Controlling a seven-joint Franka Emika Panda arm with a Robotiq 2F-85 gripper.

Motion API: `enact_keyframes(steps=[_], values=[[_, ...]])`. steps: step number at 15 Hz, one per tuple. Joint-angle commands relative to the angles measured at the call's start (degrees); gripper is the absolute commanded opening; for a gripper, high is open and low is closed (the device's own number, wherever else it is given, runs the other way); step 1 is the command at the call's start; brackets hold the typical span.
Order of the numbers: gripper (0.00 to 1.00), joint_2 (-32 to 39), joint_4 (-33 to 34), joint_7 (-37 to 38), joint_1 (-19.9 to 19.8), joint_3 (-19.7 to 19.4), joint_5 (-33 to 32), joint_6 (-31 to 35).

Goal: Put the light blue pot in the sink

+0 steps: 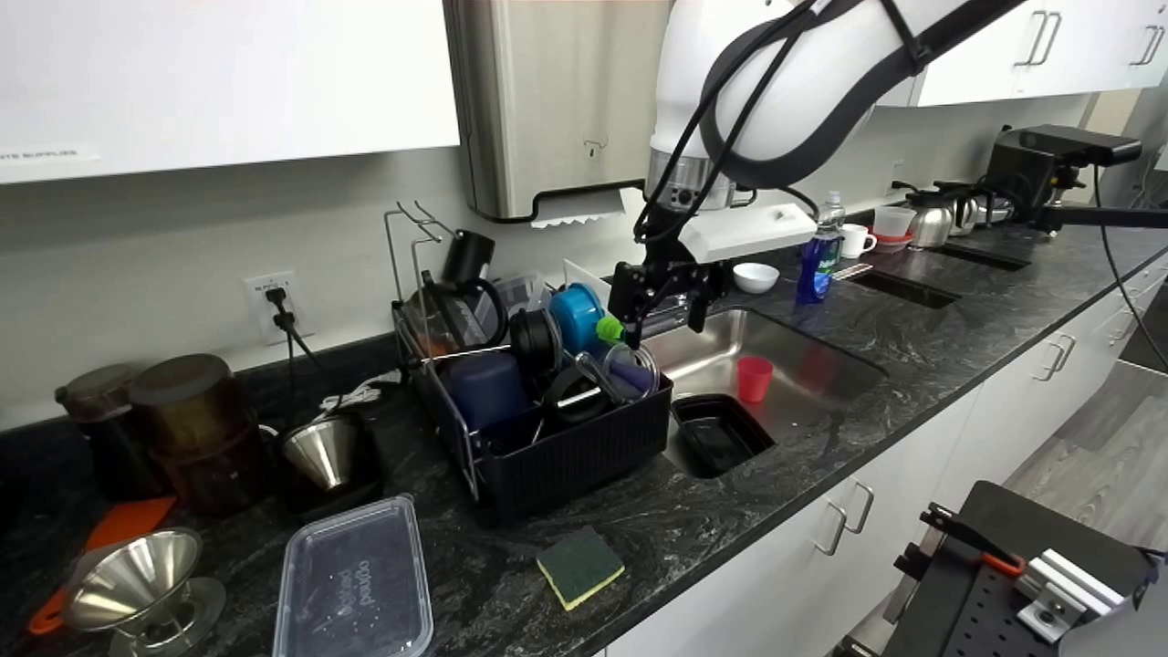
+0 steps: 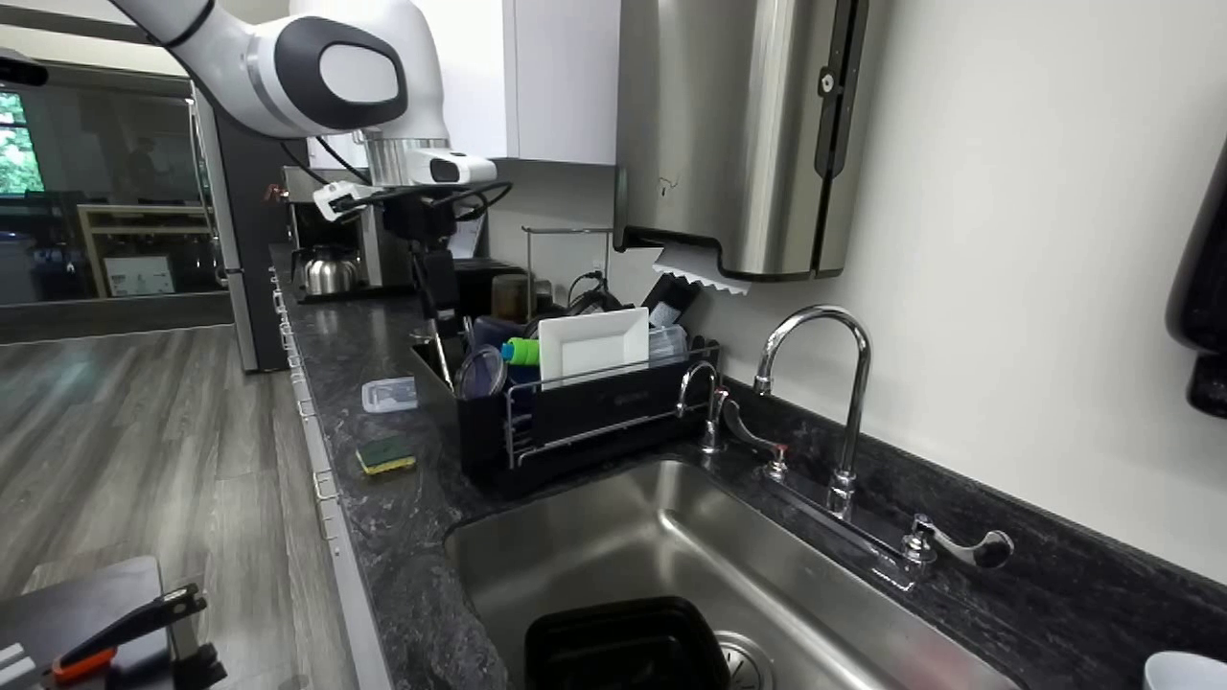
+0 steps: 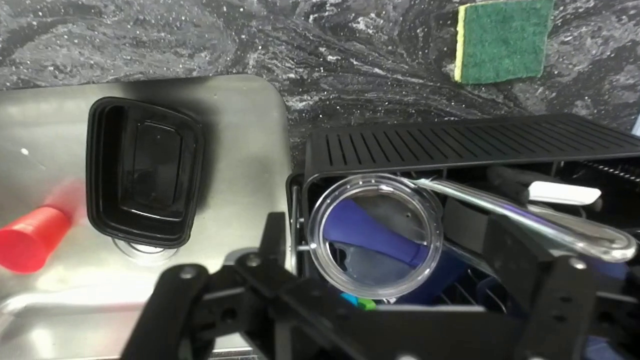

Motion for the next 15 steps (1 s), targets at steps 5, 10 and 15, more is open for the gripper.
enact_keyframes(steps=[5,10,15], values=[[1.00,4.8,3.6,4.2,0.2,-0.2,-6.9,2.9],[1.00,6.7,5.3,5.5,0.3,-0.7,-8.5,3.5],[1.00,9.8,8.6,5.1,0.4,-2.0,-8.3,2.8]])
